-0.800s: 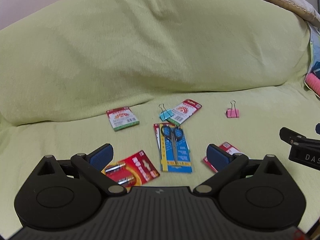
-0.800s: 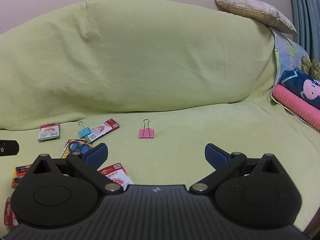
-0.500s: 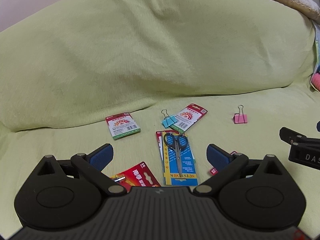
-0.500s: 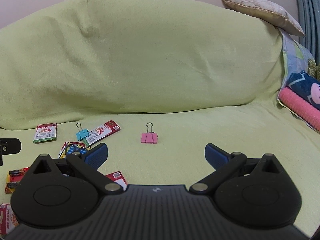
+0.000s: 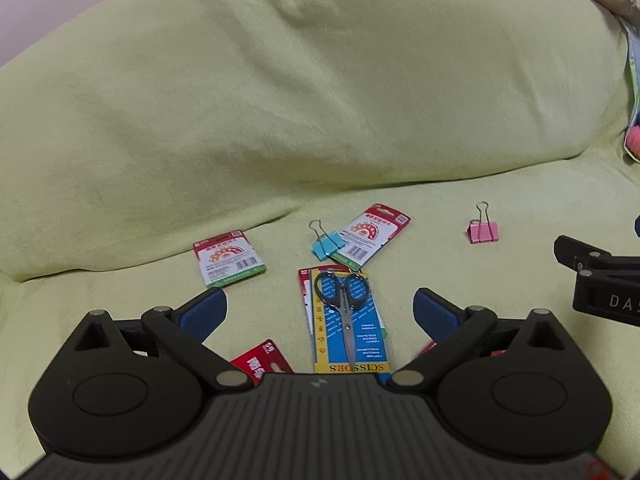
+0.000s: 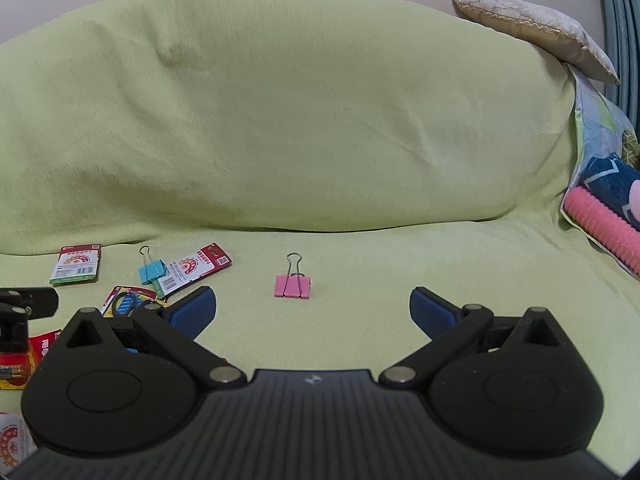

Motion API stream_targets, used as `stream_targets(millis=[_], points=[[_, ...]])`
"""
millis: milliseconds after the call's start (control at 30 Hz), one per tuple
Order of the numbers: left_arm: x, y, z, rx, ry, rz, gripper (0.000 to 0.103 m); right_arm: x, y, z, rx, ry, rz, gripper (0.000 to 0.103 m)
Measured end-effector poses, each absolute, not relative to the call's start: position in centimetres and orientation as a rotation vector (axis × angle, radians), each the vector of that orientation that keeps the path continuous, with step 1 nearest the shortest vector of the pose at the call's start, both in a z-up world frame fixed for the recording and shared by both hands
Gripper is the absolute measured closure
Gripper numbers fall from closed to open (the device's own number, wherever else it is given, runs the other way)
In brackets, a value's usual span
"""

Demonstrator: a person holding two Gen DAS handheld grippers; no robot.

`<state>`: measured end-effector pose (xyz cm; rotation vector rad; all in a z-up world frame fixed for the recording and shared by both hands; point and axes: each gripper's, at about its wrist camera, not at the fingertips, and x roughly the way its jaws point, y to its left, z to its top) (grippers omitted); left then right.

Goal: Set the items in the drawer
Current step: 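Move the right tool toward the pink binder clip on the sofa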

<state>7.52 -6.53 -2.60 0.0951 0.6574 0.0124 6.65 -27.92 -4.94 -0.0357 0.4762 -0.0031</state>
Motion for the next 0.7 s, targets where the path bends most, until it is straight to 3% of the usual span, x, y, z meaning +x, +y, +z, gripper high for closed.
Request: stream_targets(millis=[700], points=[[12.7, -7.7, -6.2, 0.110, 0.696, -0.046, 0.003, 11.5, -28.6, -8.5, -0.101, 0.534, 0.034, 0.001]])
